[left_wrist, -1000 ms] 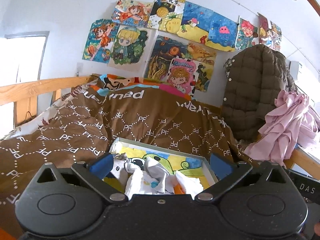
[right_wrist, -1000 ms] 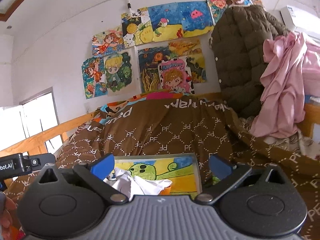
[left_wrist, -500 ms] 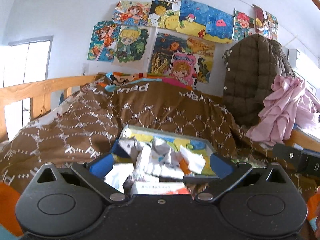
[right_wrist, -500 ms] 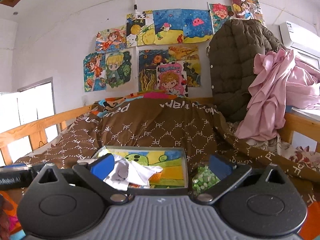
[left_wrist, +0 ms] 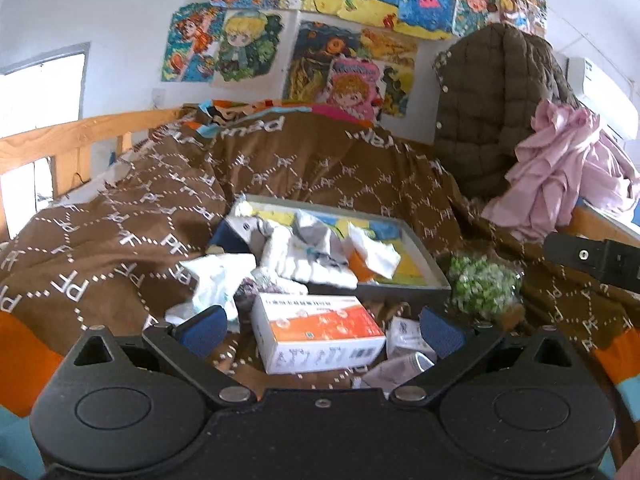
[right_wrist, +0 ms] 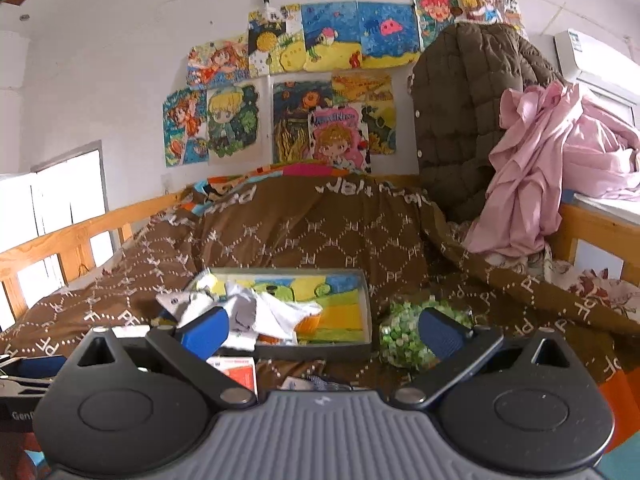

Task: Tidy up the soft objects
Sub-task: 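Withdraw both open tools from the tray toward the remaining items, then grasp the grey cloth with the left tool while the right tool grasps the striped sock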

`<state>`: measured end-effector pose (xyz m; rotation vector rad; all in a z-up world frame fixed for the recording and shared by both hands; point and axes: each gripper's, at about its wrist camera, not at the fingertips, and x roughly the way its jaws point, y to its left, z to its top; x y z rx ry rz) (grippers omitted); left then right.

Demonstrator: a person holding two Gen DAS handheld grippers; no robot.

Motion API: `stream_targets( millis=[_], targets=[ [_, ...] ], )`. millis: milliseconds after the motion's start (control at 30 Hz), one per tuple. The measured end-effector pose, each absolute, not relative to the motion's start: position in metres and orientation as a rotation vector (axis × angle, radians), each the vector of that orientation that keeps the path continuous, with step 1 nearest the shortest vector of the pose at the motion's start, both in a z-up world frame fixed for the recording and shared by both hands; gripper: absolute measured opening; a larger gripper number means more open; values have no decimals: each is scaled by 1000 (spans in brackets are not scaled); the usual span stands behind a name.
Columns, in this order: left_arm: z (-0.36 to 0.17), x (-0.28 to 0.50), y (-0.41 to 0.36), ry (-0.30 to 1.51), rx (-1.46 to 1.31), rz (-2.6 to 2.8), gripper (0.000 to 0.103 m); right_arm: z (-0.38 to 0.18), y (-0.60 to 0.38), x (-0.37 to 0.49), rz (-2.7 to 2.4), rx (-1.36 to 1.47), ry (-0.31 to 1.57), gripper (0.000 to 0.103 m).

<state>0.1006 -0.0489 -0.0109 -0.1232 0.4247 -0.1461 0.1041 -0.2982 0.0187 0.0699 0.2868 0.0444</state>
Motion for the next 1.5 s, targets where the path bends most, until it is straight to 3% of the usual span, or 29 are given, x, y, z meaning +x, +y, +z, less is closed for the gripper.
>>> stream_targets(
  millis=[233,633,1200,1500],
  targets=[
    [-28,108,-59,516,-95,-209,102,-5,-312,138,-95,131,566,103],
    [-55,130,-77,673,-68,-305,102,-30,-323,158,-89,219,726,103],
    [-92,191,-41,798,-580,-299,102,-65,-335,242,114,337,958,103],
    [-103,216,-48,786,-619,-352,102,-76,-330,259,103,324,981,97]
  ],
)
